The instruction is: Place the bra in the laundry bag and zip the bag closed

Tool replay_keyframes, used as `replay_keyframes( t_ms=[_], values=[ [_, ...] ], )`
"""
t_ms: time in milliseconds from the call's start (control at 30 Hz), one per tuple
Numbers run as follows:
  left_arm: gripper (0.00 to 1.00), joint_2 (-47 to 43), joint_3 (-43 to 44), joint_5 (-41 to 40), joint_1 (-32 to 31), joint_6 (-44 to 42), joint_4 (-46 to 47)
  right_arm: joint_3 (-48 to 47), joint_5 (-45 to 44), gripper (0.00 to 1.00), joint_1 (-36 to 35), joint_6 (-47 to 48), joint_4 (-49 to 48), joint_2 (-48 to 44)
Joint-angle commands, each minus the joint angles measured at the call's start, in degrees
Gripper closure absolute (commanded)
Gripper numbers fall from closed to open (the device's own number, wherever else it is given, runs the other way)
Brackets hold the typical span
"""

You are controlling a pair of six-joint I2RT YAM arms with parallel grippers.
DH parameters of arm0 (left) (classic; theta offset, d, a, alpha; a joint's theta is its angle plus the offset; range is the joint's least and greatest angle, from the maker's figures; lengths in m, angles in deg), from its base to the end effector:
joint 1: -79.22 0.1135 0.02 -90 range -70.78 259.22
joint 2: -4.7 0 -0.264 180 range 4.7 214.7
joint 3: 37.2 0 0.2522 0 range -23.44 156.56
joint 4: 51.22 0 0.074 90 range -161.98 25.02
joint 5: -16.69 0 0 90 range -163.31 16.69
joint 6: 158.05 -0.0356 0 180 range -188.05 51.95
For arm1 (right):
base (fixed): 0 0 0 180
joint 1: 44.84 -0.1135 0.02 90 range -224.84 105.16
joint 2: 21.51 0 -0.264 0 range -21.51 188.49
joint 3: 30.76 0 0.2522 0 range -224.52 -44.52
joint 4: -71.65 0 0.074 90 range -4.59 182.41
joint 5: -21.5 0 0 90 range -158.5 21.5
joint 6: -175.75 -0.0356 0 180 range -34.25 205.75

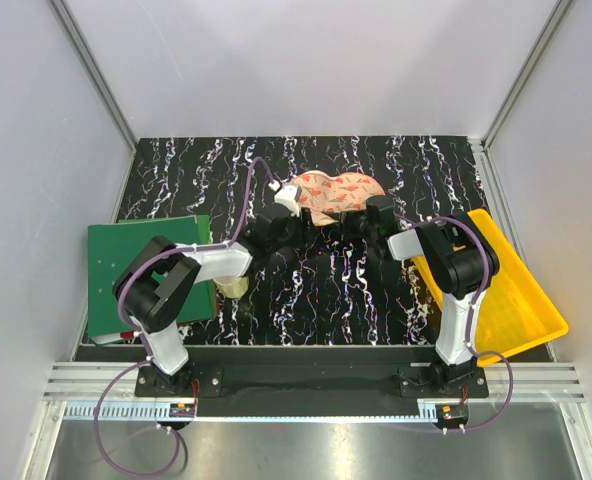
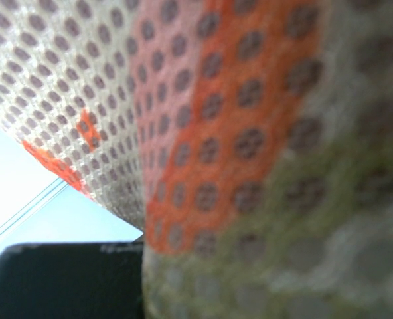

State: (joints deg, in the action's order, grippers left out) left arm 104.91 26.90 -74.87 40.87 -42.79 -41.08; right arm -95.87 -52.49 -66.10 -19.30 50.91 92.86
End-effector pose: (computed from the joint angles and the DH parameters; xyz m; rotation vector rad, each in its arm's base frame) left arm 0.2900 -0.2282 0.1767 0.2206 2.0785 -0.6645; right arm 0.3586 0.1501 0.1112 1.5044 1.9882 1.4761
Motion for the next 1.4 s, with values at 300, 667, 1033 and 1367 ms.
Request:
replay_keyframes(
  t_ms=[300, 667, 1033, 1367],
  values=[
    [0.71, 3.51, 9.15, -6.17, 0.55, -1.44, -8.25, 2.84, 2.62, 1.0, -0.1, -4.89, -1.27, -3.1],
    [1.0, 3.6, 13.11, -10.65, 2.75, -3.28, -17.39, 4.95, 4.91, 1.0, 0.86, -0.51, 0.12, -4.14],
    [1.0, -0.18, 7.85, 3.56, 3.98, -1.46, -18.55, -5.86, 6.4, 1.0, 7.63, 34.01, 25.61, -5.29],
    [1.0, 1.14, 7.75, 6.83, 4.16, -3.37, -18.98, -11.4, 13.25, 1.0, 11.5, 38.87, 28.96, -0.9]
  ],
)
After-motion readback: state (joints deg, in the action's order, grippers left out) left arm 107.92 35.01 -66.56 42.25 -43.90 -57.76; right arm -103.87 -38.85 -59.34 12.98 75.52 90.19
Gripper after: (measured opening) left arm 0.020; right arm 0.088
